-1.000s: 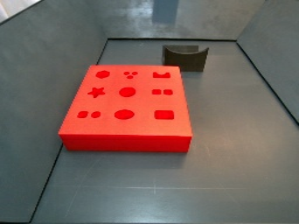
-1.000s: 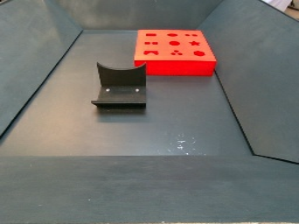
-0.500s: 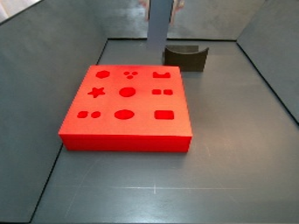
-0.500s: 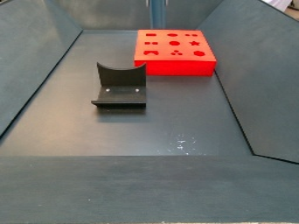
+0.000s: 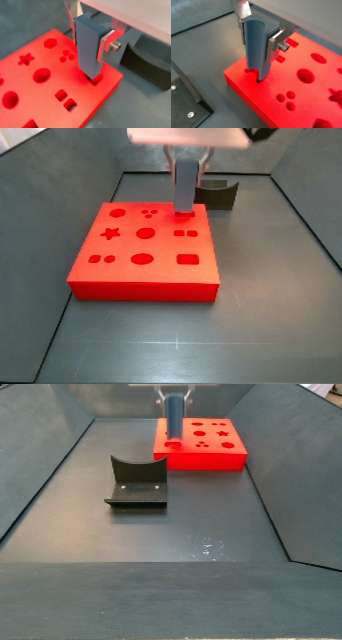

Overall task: Pick up the arch object. Move up. Rotate the arch object. Move to above the board. Insert the arch object.
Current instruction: Insert the arch object.

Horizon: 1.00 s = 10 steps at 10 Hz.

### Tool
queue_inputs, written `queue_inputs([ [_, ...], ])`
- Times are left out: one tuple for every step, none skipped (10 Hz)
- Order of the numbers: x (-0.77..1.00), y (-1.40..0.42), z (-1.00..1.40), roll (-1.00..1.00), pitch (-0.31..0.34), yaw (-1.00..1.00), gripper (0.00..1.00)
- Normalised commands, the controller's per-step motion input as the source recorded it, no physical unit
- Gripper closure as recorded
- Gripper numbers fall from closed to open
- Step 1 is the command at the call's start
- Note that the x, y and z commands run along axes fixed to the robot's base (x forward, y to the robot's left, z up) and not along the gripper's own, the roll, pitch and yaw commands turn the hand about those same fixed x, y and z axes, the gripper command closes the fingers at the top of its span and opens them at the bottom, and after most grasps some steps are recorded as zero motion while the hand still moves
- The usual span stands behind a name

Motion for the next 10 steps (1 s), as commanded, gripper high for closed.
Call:
queue_inputs([
  [0.00,0.00,-0.37,0.00,-0.016,0.11,1.00],
  [0.05,0.00,-0.25,0.00,0.000,0.05,1.00],
  [0.00,0.03,-0.25,0.00,0.000,0.05,1.00],
  [0.00,0.09,-0.25,0.02,0.000,0.08,1.00],
  [0.00,0.12,-0.29,0.09,0.000,0.11,1.00],
  [0.00,0.12,-0.29,0.10,0.000,0.14,1.00],
  [0.00,0.00,-0.40,0.07,0.000,0.15,1.00],
  [-0.01,-0.09,-0.64,0.14,-0.070,0.11,1.00],
  [0.00,-0.07,-0.72,0.15,-0.023,0.09,1.00],
  [0.00,-0.08,-0.77,0.17,-0.011,0.07,1.00],
])
